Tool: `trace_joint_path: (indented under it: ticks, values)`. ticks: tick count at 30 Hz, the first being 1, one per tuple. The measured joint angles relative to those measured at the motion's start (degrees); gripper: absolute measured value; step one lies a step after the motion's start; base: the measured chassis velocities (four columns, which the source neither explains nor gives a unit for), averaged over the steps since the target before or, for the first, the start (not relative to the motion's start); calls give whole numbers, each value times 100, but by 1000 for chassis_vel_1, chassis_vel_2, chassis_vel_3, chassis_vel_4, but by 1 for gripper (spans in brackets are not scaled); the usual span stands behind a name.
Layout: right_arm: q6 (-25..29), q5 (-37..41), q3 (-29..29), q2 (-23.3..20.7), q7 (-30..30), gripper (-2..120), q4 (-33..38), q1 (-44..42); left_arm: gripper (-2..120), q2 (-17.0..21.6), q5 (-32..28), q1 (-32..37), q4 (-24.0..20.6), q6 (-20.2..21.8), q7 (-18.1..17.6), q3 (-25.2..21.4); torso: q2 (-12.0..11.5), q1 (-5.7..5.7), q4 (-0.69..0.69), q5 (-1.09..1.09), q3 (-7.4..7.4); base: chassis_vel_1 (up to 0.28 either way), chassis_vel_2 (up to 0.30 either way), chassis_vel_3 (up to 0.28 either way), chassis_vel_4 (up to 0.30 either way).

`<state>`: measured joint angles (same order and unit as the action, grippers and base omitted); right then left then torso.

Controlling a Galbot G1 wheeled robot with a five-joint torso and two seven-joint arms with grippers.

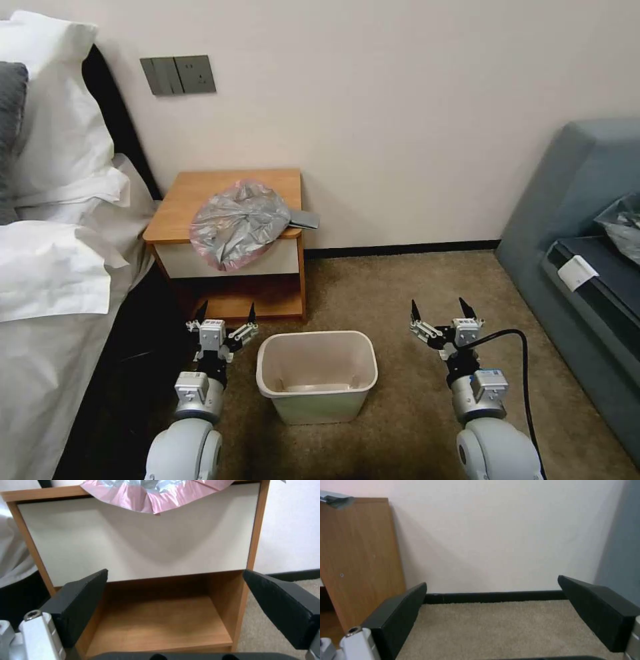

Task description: Pick up the garbage bag from the table and place it over the trash can.

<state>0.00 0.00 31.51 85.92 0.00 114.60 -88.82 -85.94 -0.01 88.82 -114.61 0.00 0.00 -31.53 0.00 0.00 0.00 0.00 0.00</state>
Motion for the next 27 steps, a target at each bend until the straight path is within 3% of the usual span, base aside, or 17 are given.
trace_joint_path:
  ticks: [5, 17, 18, 21, 27]
  values:
    - [-26, 100, 69, -73, -20, 100, 178, -82, 100, -25, -103, 109, -176, -17, 1, -193, 0, 0, -1, 0, 0, 0, 0, 0, 0]
    - [-375, 1351, 855, -905, -419, 100, 2143, -972, 100, -272, -1276, 1242, -1938, -366, 36, -2191, 1, 0, 1, -1, -1, 0, 0, 0, 0]
    - [-328, 1435, 827, -946, -507, 100, 2175, -986, 100, -261, -1432, 1374, -1953, -347, 151, -2139, 1, 0, 1, 6, -2, 0, 0, 0, 0]
    - [-163, 1431, 656, -1006, -595, 100, 2125, -939, 100, -254, -1484, 1477, -1854, -337, 268, -1924, 0, 0, 0, -7, -1, 0, 0, 0, 0]
    - [5, 951, 13, -1290, -672, 100, 1779, -419, 100, -263, -1255, 1569, -1668, -460, 357, -1641, 0, 0, 0, 1, -1, 0, 0, 0, 0]
